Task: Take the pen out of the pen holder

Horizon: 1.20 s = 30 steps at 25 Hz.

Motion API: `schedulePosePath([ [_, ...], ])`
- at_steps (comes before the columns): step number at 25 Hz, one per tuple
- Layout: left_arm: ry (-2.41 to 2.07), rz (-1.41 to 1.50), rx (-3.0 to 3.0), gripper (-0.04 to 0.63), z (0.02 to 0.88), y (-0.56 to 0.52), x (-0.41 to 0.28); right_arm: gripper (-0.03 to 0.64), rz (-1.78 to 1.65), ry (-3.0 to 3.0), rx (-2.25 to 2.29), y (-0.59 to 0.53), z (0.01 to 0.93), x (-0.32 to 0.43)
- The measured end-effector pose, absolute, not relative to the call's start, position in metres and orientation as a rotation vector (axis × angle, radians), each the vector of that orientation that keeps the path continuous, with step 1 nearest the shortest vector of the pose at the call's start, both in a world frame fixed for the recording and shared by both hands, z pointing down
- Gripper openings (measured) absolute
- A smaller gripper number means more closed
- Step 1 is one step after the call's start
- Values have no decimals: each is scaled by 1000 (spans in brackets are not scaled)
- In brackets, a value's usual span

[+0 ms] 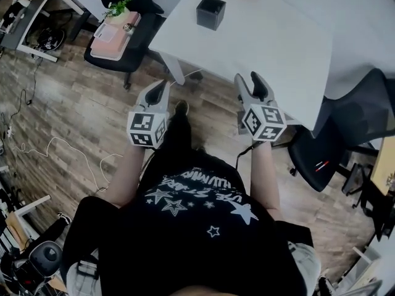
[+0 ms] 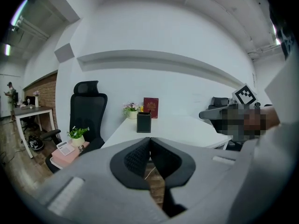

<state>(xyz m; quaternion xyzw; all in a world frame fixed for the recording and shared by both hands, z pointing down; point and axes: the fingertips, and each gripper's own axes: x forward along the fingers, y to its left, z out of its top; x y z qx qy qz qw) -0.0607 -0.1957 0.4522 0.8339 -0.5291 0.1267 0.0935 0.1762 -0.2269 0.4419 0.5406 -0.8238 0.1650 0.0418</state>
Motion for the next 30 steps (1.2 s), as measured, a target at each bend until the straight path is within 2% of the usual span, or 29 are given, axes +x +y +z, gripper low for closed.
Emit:
schedulePosePath([
  [13, -1443, 388, 2587, 11, 454, -360, -100, 220, 456, -2450, 1705, -386, 433, 120],
  [25, -1304, 401, 2606, 11, 471, -458, -115, 218, 498, -2340, 1740, -470, 449, 98],
  [27, -1280, 406, 2613, 11, 475, -468, -114, 185, 506, -2321, 1741, -479, 455, 97],
  [30, -1253, 407, 2613, 11, 479, -481, -111, 170, 524, -2296, 1739, -491, 462, 95],
])
